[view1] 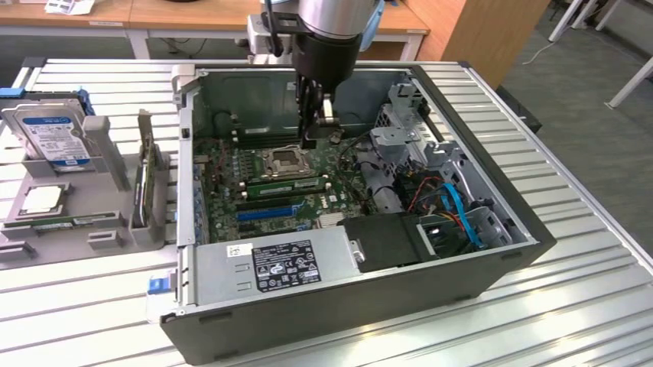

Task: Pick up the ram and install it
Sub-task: 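Insert the ram into the slot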

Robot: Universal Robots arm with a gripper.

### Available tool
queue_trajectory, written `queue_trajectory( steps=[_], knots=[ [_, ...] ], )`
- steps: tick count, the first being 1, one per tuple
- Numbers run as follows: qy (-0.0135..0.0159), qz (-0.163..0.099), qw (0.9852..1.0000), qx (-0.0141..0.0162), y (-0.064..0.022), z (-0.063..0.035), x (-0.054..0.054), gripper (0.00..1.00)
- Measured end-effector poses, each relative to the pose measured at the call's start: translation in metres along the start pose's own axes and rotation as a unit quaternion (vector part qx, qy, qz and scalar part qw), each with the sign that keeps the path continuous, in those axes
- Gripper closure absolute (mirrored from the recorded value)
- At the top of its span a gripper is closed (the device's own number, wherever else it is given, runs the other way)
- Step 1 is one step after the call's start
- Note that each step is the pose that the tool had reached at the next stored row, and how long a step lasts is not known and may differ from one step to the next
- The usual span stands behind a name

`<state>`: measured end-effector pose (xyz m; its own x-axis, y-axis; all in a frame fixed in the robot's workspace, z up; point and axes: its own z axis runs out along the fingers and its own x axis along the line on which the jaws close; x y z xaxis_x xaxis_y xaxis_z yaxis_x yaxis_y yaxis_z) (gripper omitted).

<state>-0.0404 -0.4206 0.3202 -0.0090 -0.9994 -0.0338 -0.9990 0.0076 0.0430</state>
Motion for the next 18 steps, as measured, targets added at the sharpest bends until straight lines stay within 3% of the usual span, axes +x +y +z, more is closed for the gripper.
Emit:
queue_trajectory(
  steps=[9,18],
  knots=[
    [0.0,0.0,1.0,0.0,0.0003,-0.0065,-0.0002,0.69],
    [0.0,0.0,1.0,0.0,0.0003,-0.0069,-0.0002,0.69]
  ],
)
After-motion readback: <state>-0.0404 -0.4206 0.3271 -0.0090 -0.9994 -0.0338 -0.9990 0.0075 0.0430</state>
